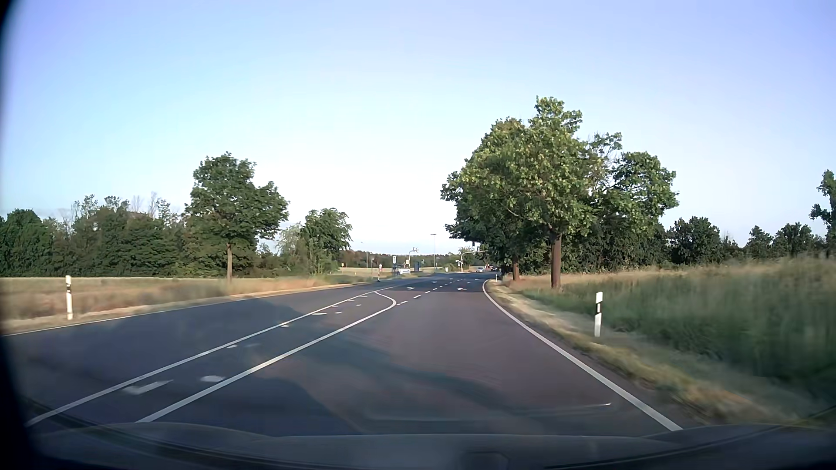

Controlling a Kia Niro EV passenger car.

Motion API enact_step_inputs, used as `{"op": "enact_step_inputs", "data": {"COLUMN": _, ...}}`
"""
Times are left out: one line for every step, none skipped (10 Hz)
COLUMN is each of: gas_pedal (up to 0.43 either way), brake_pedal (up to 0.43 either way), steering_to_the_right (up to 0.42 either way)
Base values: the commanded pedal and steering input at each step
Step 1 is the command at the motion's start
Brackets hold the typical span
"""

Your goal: Follow the waypoints while adhering to traffic rules and regulations

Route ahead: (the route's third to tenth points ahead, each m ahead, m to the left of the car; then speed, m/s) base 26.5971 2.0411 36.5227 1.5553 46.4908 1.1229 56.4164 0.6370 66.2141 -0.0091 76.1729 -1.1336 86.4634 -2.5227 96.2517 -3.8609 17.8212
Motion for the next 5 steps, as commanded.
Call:
{"op": "enact_step_inputs", "data": {"gas_pedal": 0.039, "brake_pedal": 0.024, "steering_to_the_right": 0.007}}
{"op": "enact_step_inputs", "data": {"gas_pedal": 0.039, "brake_pedal": 0.024, "steering_to_the_right": 0.007}}
{"op": "enact_step_inputs", "data": {"gas_pedal": 0.039, "brake_pedal": 0.024, "steering_to_the_right": 0.007}}
{"op": "enact_step_inputs", "data": {"gas_pedal": 0.039, "brake_pedal": 0.024, "steering_to_the_right": 0.007}}
{"op": "enact_step_inputs", "data": {"gas_pedal": 0.039, "brake_pedal": 0.024, "steering_to_the_right": 0.007}}
